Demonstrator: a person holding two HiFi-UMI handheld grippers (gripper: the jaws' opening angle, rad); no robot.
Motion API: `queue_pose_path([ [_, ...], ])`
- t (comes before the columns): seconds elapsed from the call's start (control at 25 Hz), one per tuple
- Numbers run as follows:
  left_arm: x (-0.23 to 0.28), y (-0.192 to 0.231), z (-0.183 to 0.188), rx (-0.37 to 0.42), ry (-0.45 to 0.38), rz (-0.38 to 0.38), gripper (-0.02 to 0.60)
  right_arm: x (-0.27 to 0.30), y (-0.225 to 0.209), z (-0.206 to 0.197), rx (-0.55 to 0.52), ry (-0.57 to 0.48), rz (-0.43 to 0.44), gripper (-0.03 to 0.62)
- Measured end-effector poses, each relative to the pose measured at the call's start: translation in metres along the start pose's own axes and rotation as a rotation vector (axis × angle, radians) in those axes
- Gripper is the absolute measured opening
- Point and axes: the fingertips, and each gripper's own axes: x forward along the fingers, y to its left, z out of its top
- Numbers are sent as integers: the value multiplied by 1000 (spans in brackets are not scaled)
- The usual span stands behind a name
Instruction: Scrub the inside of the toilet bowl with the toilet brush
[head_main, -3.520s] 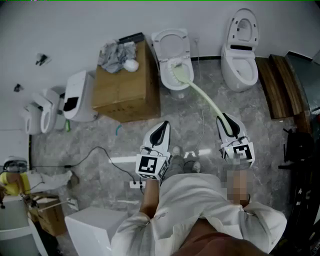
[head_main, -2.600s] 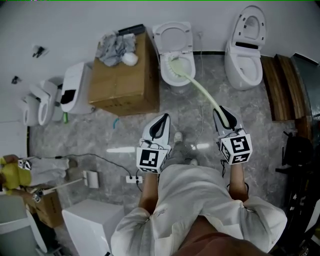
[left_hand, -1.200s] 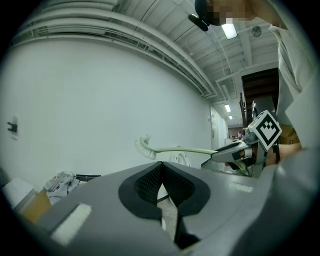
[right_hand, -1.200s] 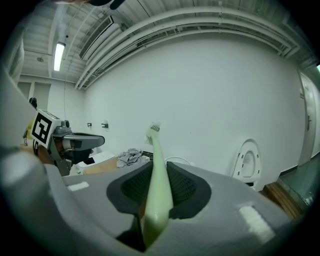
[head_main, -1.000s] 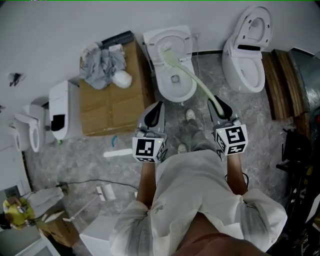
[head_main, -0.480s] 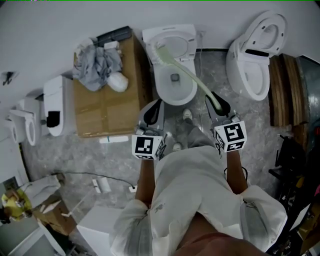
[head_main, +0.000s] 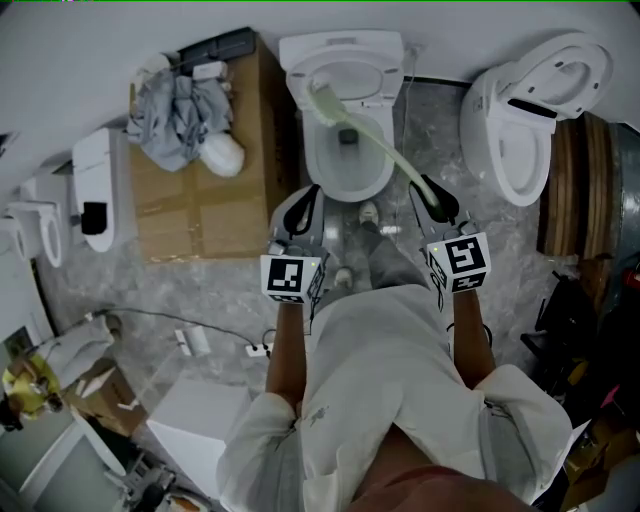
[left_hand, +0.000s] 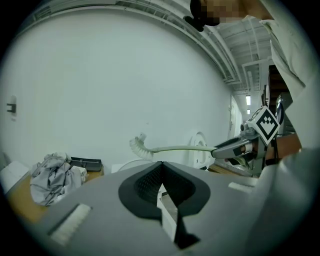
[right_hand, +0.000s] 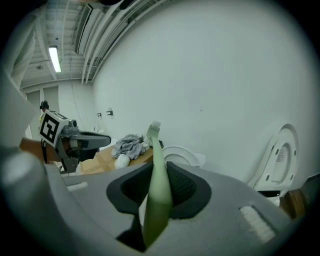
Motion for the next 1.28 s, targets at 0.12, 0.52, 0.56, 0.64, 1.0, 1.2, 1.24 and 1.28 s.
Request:
queue_pose_path([
  [0.12, 20, 7, -14, -13, 34, 17, 18, 19, -13, -10, 14, 31, 25, 86],
  [0.52, 85, 25, -71, -82, 139, 44, 18, 79, -55, -73, 58, 179, 84, 86],
  [0.56, 90, 27, -77, -85, 149, 48, 18, 84, -58, -80, 61, 194, 87, 86],
  [0.64, 97, 30, -90, -92, 170, 51, 18, 93, -63, -93, 67, 222, 91, 86],
  [1.0, 117, 48, -152, -144, 246, 72, 18, 127, -67, -145, 84, 320, 93, 86],
  [1.2, 133, 58, -190, -161, 295, 69, 18, 146, -65, -186, 115, 391, 79, 86],
  [1.24, 136, 60, -198, -167, 305, 66, 18, 149, -64, -195, 123, 406, 75, 86],
  [1.28, 139, 61, -206, -175, 314, 63, 18, 153, -63, -204, 132, 420, 69, 86],
])
